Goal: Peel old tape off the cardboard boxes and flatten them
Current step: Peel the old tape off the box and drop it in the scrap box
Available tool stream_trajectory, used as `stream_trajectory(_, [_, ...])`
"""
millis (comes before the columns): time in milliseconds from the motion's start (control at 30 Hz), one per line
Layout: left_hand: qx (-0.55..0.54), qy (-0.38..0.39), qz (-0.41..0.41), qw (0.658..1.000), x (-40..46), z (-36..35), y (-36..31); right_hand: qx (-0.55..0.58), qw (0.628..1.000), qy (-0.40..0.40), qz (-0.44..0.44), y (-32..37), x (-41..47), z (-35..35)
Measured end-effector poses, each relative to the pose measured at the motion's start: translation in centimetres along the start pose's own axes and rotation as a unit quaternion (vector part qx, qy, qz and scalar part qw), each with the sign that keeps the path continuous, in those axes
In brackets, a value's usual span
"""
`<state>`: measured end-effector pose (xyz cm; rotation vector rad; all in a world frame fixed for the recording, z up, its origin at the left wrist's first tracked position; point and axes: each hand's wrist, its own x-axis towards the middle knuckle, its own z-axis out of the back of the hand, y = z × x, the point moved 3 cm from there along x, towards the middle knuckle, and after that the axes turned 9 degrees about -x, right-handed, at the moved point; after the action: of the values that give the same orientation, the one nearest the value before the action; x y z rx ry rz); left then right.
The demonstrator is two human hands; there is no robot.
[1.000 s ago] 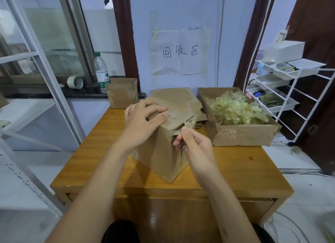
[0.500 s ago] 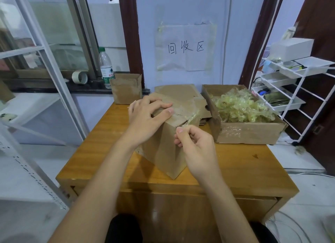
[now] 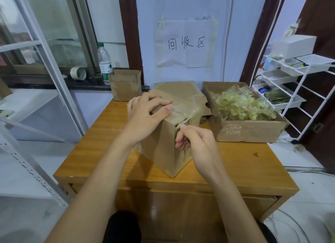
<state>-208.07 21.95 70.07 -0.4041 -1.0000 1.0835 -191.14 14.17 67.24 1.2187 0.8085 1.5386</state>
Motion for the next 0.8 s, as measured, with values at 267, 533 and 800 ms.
stream_trajectory(267, [0.022, 0.011, 0.000, 1.000, 0.1, 0.1, -0.1, -0.121, 0.983, -0.126, 0.061, 0.6, -0.7, -1.7])
stream_trajectory(533, [0.017, 0.012, 0.003, 1.000, 0.0, 0.0, 0.1, -0.189, 0.958, -0.158, 0.144, 0.5, -1.1, -2.2])
stream_trajectory(800, [0.013, 0.019, 0.002, 1.000, 0.3, -0.1, 0.4, -0.027, 0.992, -0.080, 0.089, -1.6, -0.6, -1.1])
